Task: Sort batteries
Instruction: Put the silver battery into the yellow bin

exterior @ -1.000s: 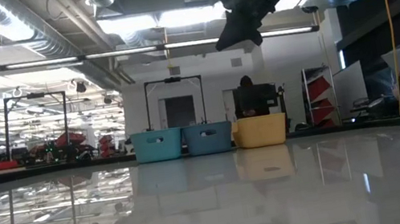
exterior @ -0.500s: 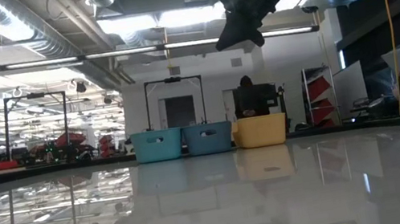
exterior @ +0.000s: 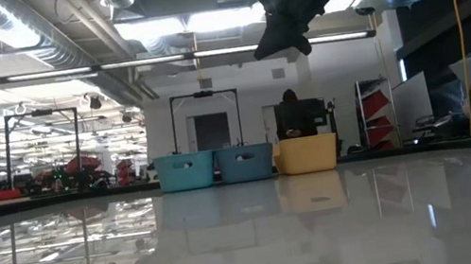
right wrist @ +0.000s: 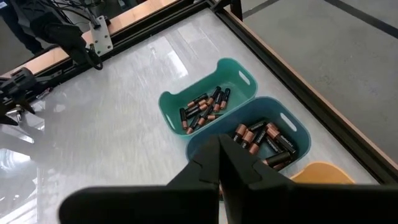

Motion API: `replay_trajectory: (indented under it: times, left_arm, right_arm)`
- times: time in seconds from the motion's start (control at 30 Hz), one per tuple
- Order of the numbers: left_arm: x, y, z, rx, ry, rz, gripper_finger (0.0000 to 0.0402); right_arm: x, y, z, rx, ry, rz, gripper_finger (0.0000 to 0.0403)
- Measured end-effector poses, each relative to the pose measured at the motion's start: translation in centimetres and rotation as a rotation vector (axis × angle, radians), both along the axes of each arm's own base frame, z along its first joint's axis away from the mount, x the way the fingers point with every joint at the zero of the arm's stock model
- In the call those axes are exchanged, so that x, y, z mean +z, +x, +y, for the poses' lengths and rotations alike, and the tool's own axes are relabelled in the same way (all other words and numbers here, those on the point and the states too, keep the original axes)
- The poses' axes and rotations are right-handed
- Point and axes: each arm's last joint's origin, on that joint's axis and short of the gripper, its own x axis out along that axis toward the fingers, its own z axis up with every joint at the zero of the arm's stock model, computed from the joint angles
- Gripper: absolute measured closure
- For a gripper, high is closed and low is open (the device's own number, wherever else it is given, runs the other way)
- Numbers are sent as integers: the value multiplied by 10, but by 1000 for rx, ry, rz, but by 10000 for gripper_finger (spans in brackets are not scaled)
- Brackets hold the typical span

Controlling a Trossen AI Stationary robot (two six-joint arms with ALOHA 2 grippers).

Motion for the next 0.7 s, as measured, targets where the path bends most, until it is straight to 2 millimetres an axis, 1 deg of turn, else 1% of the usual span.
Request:
replay_trajectory:
  times: [0.1,0.2,0.33,0.6,0.63,0.7]
  left_arm:
    - [-3,0,0,6,17,11,205]
    - [-4,0,0,10,25,16,223]
    - [-5,0,1,15,33,20,266]
    - [-1,3,-4,21,13,9,372]
    - [0,4,-5,20,8,6,382]
    - [2,5,-7,18,3,1,388]
  right_arm:
    - [0,0,0,0,0,0,403]
    - [0,0,0,0,-1,0,403]
    - [0,0,0,-1,-2,-2,403]
    - [0,0,0,-1,-3,-3,403]
    - [0,0,0,-1,-3,-3,403]
    - [0,0,0,0,-4,-4,403]
